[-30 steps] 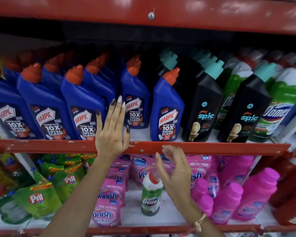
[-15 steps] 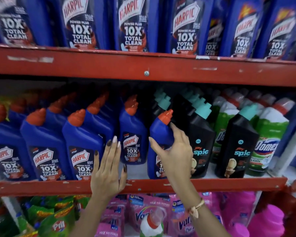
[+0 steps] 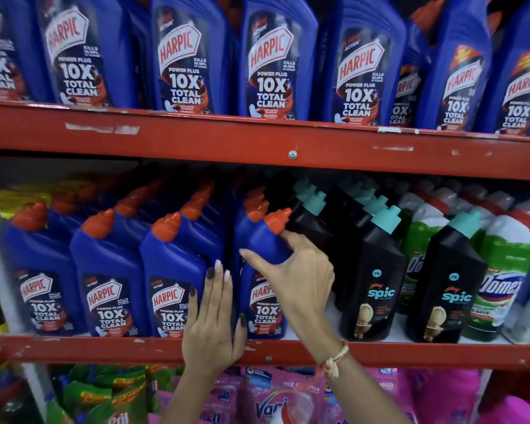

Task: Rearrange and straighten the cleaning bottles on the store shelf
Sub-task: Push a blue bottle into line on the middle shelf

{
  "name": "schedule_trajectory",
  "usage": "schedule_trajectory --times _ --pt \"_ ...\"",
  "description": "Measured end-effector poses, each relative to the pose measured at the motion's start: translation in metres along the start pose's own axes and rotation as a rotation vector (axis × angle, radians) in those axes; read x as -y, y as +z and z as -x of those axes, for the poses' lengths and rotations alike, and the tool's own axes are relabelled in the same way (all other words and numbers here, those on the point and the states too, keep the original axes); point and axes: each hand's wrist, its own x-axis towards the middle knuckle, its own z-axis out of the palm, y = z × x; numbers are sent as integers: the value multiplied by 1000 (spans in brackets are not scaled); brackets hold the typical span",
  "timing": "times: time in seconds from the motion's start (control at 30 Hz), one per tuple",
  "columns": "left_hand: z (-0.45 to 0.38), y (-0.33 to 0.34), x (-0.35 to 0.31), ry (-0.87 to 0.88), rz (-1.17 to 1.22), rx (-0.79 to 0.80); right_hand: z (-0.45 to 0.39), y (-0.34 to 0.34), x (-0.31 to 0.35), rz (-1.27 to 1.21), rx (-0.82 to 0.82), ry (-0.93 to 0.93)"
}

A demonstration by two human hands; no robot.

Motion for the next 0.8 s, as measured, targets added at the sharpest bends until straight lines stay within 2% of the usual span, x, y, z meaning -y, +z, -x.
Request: schedule_trajectory --times 0.57,0.8 --pt "1 1 2 -15 13 14 18 23 17 90 -35 -115" --pt "0 -3 0 -23 3 58 18 11 13 -3 55 -149"
